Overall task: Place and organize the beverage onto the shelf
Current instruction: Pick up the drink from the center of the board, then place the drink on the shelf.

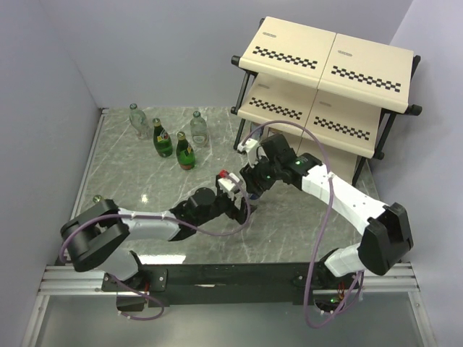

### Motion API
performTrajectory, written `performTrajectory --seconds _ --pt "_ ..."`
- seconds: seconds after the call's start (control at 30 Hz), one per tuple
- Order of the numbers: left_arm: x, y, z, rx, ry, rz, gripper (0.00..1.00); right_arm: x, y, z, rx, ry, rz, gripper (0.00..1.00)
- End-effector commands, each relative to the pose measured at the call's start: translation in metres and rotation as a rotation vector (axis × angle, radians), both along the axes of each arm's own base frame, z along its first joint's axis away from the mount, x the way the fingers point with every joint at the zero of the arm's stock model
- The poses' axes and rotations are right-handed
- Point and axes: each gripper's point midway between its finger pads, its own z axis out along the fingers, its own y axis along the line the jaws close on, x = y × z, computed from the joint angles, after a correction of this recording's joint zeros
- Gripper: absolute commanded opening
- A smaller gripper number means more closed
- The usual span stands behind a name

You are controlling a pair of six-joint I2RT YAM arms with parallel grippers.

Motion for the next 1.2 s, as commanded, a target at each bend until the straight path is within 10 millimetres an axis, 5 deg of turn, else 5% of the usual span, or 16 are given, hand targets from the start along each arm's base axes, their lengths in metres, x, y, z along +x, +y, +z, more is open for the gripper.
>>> performTrajectory --seconds 0.0,0.23,0.5,1.17 --pt "0.015 -0.019 0.030 -0.049 -0.091 0.020 0.96 0.003 0.010 0.062 0.115 -0.103 -0.002 0.00" --pt "0.028 -0.040 0.038 -0.043 -0.073 0.025 0.89 -0.006 0.005 0.058 0.096 -0.060 -0.009 0.00" --pt "0.035 -0.039 0.035 -0.027 -0.079 0.063 0.83 -0.012 0.008 0.076 0.151 -0.045 -0.027 0.00" --pt "0.010 -0.026 0.083 -0.148 -0.295 0.004 0.83 -0.006 -0.004 0.106 0.285 0.070 -0.161 0.00"
